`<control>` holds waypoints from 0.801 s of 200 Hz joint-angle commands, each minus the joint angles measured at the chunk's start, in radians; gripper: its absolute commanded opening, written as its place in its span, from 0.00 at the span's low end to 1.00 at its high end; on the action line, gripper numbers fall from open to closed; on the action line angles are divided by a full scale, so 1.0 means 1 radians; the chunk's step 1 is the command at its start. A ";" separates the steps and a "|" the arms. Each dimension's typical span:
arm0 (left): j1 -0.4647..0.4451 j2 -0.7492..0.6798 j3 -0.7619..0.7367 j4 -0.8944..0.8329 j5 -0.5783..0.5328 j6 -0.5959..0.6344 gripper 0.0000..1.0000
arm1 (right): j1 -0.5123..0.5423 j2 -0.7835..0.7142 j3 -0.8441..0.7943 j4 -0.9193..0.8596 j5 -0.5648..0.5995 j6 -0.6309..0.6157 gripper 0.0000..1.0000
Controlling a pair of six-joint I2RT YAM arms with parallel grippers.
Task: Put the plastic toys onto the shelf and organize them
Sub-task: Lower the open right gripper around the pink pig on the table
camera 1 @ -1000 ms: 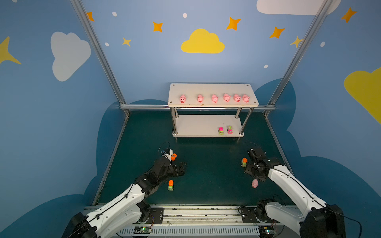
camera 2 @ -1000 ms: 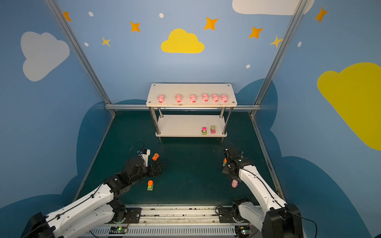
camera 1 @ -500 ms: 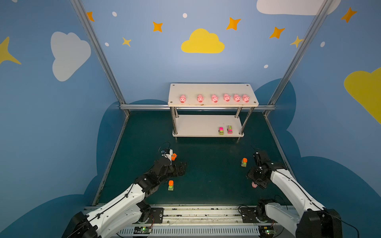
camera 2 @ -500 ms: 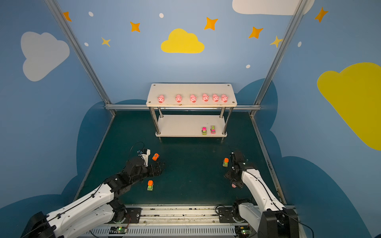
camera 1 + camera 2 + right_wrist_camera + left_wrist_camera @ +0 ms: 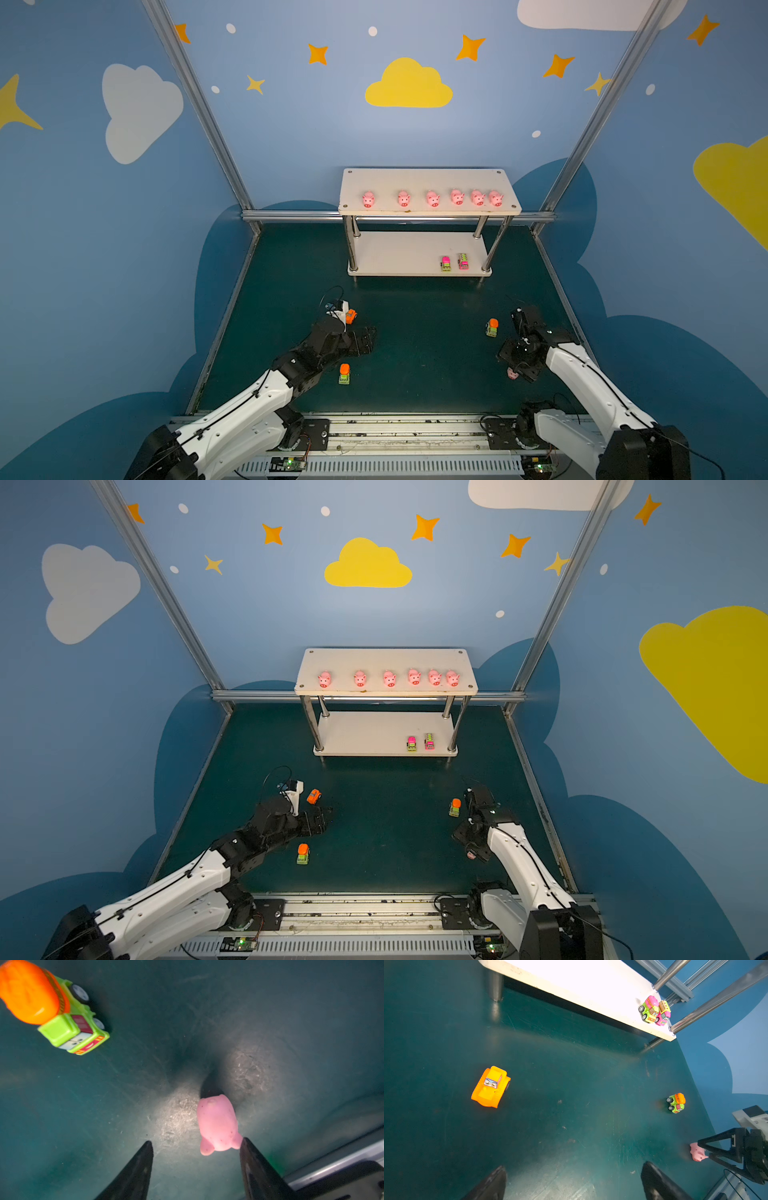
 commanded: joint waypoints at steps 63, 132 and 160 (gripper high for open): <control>0.003 0.007 -0.015 -0.009 -0.022 0.015 1.00 | -0.001 -0.005 0.001 -0.035 0.033 0.041 0.67; 0.005 0.034 -0.004 -0.006 -0.038 0.023 1.00 | -0.003 0.087 0.024 -0.030 0.065 0.039 0.67; 0.008 0.046 0.000 -0.006 -0.033 0.023 1.00 | -0.004 0.095 0.017 -0.013 0.058 0.033 0.67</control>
